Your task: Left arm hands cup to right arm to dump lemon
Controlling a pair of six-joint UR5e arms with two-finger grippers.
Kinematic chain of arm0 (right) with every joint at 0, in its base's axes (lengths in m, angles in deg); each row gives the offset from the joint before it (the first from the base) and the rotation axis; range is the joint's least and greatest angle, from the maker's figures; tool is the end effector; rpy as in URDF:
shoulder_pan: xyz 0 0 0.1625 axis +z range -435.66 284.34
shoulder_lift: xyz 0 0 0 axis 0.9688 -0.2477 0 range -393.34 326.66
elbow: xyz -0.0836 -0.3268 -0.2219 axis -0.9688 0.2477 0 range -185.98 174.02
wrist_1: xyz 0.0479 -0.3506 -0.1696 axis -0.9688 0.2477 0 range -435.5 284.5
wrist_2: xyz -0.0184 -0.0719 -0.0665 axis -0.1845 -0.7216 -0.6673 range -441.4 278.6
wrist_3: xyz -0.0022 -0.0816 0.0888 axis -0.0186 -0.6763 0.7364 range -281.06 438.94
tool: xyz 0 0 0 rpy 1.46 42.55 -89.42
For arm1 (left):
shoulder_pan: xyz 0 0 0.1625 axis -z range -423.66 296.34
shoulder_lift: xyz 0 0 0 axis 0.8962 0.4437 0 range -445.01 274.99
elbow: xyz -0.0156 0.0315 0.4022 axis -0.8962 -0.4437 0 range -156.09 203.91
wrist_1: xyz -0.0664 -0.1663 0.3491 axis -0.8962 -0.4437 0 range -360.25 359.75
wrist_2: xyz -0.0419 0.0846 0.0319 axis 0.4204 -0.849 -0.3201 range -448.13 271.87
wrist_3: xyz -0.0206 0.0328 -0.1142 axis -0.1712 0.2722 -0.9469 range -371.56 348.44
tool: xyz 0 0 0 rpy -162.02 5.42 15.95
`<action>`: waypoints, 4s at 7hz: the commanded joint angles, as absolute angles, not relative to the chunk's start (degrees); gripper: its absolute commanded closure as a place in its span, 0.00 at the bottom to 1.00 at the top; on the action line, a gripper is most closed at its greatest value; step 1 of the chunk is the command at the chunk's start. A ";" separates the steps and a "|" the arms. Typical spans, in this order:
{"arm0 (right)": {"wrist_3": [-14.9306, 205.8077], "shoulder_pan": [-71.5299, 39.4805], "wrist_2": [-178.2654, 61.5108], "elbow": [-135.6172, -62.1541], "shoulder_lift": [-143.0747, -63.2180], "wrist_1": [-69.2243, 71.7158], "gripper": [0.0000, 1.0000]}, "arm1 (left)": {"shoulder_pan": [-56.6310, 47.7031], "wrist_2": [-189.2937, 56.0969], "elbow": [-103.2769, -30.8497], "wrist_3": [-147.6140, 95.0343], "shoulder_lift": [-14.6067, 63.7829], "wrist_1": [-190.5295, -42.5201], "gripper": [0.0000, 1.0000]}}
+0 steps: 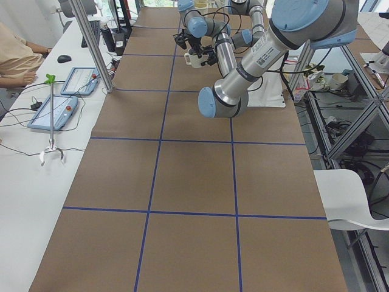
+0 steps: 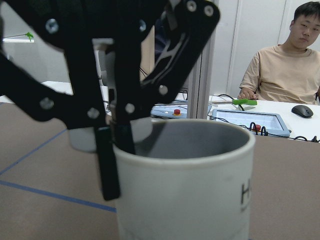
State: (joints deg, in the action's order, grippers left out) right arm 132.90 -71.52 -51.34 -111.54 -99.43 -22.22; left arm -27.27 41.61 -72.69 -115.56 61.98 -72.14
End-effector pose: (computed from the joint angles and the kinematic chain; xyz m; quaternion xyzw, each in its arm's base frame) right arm -0.5125 -0.2753 0.2146 0.5528 -0.3670 0.1089 0.7402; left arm 0.4808 -0.4242 0.0460 -0.2370 0.4175 -0.2504 0.8408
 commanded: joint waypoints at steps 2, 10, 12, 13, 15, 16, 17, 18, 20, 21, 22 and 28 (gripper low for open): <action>132.90 -71.53 -51.34 -111.54 -99.43 -22.24 0.01 | -27.45 41.68 -72.77 -115.62 61.95 -72.05 1.00; 132.90 -71.35 -51.34 -111.54 -99.43 -22.24 0.02 | -28.33 41.68 -73.30 -116.50 61.86 -72.05 1.00; 132.82 -71.35 -51.34 -111.54 -99.52 -22.24 0.42 | -28.42 41.68 -74.62 -116.50 61.51 -72.05 1.00; 132.55 -71.35 -51.34 -111.54 -99.52 -22.24 0.63 | -28.50 41.68 -74.62 -116.50 61.51 -72.14 1.00; 132.55 -71.35 -51.34 -111.54 -99.52 -22.24 0.77 | -29.20 41.51 -74.71 -116.50 61.59 -72.14 0.01; 132.55 -71.35 -51.34 -111.54 -99.52 -22.24 0.77 | -28.95 41.51 -74.79 -116.41 62.03 -72.14 0.00; 132.64 -71.35 -51.34 -111.54 -99.52 -22.24 0.78 | -28.59 41.51 -75.40 -116.41 62.12 -72.14 0.00; 132.29 -71.44 -51.34 -111.45 -99.69 -22.15 0.78 | -26.59 41.59 -78.54 -116.41 61.86 -72.05 0.00; 132.72 -70.30 -50.99 -111.71 -99.96 -22.24 0.78 | -22.81 41.68 -84.87 -116.33 61.42 -70.22 0.00; 132.99 -69.60 -50.82 -112.15 -102.92 -23.98 0.87 | -21.83 41.60 -86.38 -116.32 60.20 -70.21 0.00; 132.99 -68.37 -50.38 -112.32 -109.04 -30.78 0.88 | -21.65 41.51 -86.40 -116.24 59.75 -70.21 0.00; 133.16 -48.00 -29.84 -110.06 -145.43 -67.69 0.90 | -21.74 41.51 -86.49 -116.41 58.78 -69.94 0.00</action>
